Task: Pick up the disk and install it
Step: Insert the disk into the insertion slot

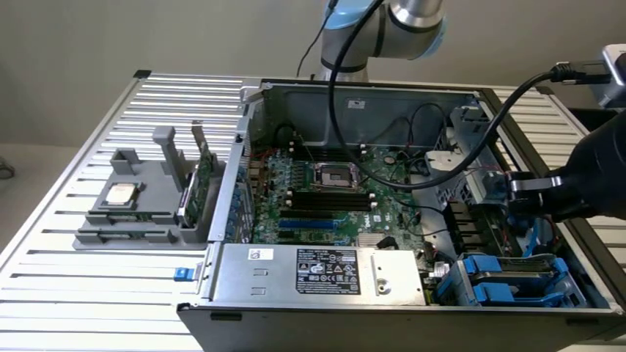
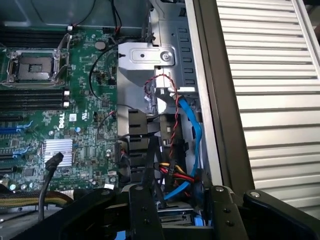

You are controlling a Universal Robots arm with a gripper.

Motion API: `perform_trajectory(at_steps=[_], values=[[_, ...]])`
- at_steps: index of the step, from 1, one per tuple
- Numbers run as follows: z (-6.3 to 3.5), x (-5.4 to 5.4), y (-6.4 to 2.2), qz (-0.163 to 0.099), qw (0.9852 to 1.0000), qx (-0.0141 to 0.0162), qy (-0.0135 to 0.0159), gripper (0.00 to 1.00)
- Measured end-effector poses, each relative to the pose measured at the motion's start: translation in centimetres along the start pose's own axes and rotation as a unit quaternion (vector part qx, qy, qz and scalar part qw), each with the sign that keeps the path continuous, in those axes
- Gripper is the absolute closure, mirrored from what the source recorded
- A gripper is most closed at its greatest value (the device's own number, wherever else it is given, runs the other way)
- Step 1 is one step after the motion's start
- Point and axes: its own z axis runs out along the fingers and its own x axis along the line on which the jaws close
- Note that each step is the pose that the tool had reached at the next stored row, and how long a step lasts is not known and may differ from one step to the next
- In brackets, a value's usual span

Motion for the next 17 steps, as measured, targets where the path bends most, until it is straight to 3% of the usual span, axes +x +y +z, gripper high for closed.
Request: perform_trajectory(at_steps=[3,5,11,17], values=[[0.05,0.09,-0.03,0.007,1.0,-0.0072,-0.002,0.55],[0.13,0.12,-0.06,0.012,0.9999,-0.0086,-0.0043,0.55],[0.36,0.19,-0.23,0.021,0.9997,-0.008,-0.011,0.55],[0.19,0.6,-0.47,0.019,0.9996,-0.0158,-0.0164,0.53]])
